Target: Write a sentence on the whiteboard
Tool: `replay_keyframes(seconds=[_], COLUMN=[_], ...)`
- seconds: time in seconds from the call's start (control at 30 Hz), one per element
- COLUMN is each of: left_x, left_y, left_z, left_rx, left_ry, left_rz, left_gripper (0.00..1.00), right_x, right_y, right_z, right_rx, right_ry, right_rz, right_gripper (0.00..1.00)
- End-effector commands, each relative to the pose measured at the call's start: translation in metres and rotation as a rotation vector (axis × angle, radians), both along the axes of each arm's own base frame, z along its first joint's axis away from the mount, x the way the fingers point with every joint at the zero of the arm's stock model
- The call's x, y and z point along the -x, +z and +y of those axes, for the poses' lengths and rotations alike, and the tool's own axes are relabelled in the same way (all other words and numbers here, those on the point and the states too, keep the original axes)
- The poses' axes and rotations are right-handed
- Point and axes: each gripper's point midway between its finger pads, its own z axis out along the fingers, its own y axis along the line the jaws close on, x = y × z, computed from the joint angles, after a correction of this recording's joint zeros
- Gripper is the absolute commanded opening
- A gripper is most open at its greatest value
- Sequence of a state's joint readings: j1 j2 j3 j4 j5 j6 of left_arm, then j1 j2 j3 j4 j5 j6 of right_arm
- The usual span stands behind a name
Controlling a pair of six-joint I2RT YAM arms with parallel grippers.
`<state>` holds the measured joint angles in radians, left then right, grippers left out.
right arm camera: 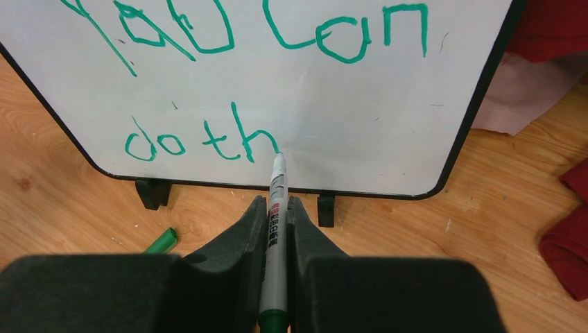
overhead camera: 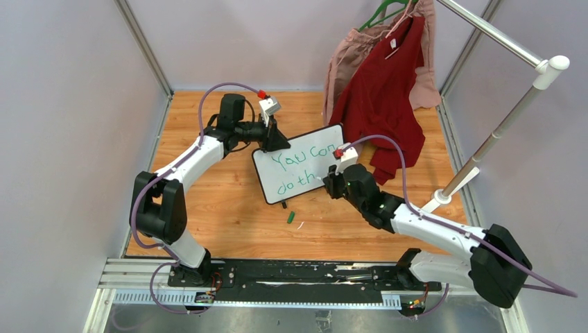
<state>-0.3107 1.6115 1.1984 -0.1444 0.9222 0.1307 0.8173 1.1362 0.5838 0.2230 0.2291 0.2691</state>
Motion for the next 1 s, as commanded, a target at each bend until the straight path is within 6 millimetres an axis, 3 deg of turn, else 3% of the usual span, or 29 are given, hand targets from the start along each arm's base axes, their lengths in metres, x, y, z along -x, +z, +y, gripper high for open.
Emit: replay_keyframes(seconds=[0.0, 0.23, 0.53, 0.97], left_x=[0.001, 0.000, 0.000, 0.000], left_y=[0.003, 0.001, 0.002, 0.002], left_z=[0.000, 0.000, 0.000, 0.000], left_rx=[-0.016, -0.018, -0.017, -0.017], left_ry=[-0.003, 0.000, 0.000, 0.000], left_rz=[-0.058, -0.055, -0.057, -0.055], left_gripper=[0.00, 0.00, 0.00, 0.00], right_x=[-0.001, -0.008, -0.015, -0.024], right_y=[0.021, 0.040, 0.046, 0.046], right_z=[-0.010, -0.011, 0.000, 0.001], right_rx=[-0.027, -0.039, -0.072, -0.064], right_ry=[-0.028, -0.048, -0.039, -0.064], right_rz=[-0.040, -0.089, -0.099, -0.106], right_gripper=[0.00, 0.00, 0.00, 0.00])
